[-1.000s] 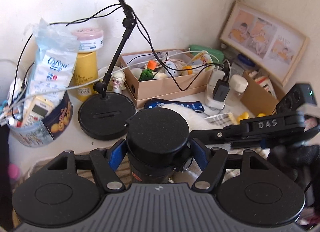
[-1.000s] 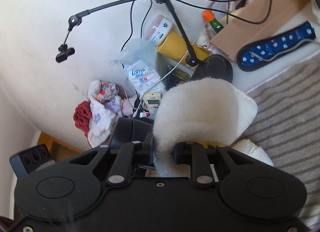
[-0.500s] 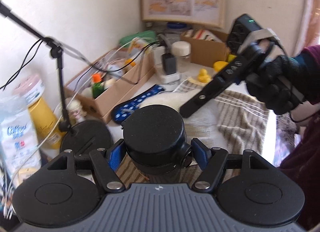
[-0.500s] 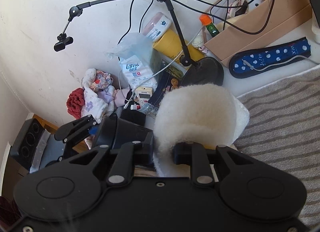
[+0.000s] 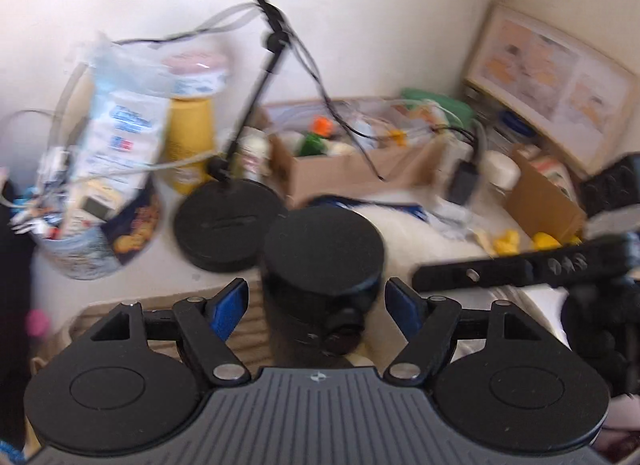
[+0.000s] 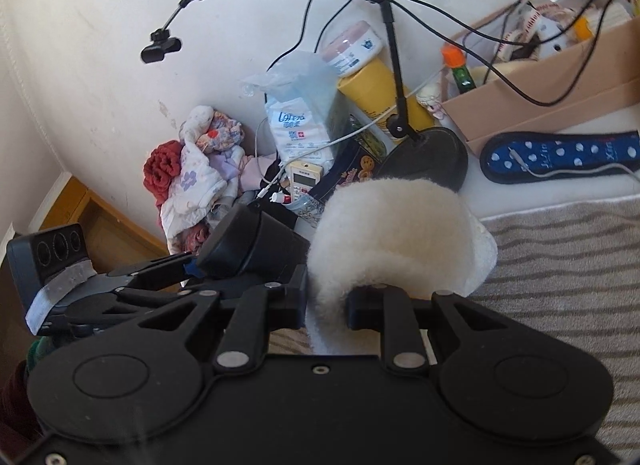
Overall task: Clean container
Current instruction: 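Wipe the cloth across the bottle lid with the right gripper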
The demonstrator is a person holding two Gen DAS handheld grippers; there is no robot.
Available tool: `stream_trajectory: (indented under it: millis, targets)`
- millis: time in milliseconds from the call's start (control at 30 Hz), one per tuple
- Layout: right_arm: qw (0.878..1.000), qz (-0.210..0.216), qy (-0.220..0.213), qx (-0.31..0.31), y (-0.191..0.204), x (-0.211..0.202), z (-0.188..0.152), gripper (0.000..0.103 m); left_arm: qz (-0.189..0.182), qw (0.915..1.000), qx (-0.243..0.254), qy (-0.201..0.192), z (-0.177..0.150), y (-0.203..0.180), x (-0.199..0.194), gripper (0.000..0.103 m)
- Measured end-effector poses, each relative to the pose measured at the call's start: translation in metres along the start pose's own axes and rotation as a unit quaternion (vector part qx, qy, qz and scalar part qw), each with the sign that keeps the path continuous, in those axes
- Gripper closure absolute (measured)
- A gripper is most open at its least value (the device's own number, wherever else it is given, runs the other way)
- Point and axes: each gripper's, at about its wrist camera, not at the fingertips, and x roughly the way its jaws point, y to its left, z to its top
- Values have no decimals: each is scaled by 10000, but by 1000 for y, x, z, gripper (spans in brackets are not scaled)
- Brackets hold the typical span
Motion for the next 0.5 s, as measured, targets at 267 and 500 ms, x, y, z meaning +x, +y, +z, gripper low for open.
stream_trajectory:
  millis: [267,500]
  targets:
    - [9958,-154,108,-895,25,0,2,84,-106,9979,640,-47,0,0,2,40]
    - [9828,-371,-111,-1808,52,-11,11,84,-789,9856,1494,6,2,10,3,40]
